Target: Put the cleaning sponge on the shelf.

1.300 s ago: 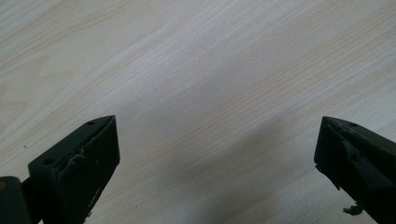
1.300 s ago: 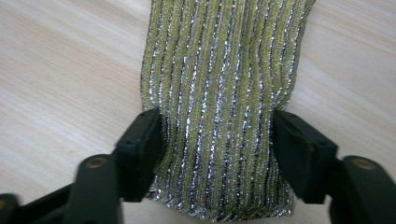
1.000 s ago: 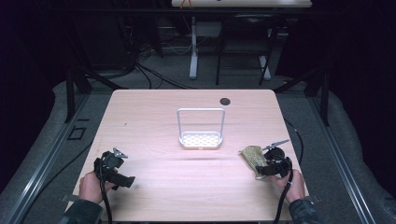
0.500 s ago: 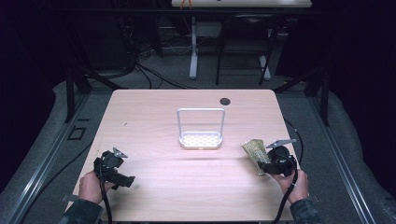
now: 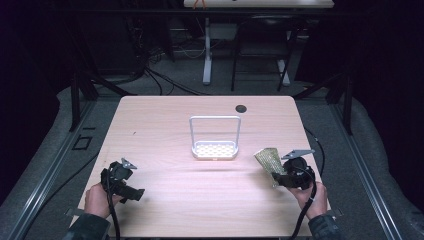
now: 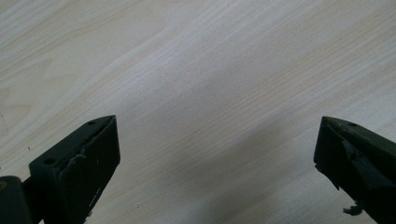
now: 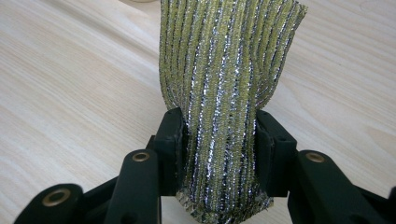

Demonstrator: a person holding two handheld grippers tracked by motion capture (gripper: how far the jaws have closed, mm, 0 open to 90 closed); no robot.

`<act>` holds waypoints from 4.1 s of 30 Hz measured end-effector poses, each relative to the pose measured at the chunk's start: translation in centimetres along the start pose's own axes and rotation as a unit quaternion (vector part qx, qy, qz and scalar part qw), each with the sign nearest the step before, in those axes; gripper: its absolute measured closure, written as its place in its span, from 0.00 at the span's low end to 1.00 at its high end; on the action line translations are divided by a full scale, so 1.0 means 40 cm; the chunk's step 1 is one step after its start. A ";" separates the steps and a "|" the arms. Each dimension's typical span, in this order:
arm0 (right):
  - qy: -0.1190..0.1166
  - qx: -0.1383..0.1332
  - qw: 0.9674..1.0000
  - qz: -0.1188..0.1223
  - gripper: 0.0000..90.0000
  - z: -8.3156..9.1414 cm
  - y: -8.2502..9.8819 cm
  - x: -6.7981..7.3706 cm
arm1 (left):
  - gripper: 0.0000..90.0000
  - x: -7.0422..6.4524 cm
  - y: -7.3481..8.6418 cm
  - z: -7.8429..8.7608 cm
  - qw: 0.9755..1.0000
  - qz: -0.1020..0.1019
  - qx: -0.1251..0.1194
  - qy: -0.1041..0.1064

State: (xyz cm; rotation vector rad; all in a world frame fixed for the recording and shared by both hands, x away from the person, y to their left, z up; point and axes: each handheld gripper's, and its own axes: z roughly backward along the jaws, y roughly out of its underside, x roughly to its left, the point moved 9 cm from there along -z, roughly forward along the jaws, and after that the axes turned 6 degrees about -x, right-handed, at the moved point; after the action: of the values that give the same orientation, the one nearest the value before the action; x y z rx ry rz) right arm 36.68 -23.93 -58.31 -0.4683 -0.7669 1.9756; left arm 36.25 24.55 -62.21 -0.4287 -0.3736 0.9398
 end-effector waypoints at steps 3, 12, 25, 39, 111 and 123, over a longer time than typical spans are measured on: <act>-0.002 -0.003 1.000 0.002 0.65 -0.001 -0.004 0.007 | 0.00 0.000 -0.001 -0.001 1.000 0.001 -0.001 0.000; -0.011 -0.002 1.000 0.016 0.65 -0.008 -0.016 0.033 | 0.00 -0.003 -0.002 -0.003 1.000 -0.001 0.001 0.001; -0.022 -0.005 0.999 0.031 0.65 -0.010 -0.030 0.065 | 0.00 -0.003 -0.002 -0.002 1.000 0.000 0.000 0.002; -0.037 -0.008 0.998 0.047 0.65 -0.019 -0.045 0.109 | 0.00 -0.002 -0.002 -0.001 1.000 -0.001 0.000 0.002; -0.058 -0.046 0.991 0.111 0.66 -0.088 -0.167 0.253 | 0.01 -0.008 -0.008 -0.005 1.000 -0.007 -0.002 0.001; -0.054 -0.052 0.991 0.114 0.66 -0.110 -0.195 0.275 | 0.01 -0.006 -0.007 0.000 1.000 -0.007 -0.005 0.001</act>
State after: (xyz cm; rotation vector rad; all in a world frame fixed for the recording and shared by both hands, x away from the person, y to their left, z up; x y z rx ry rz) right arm 38.83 -10.03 -56.40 -0.5336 -0.9210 2.1957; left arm 36.33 24.20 -62.09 -0.4354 -0.3787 0.9249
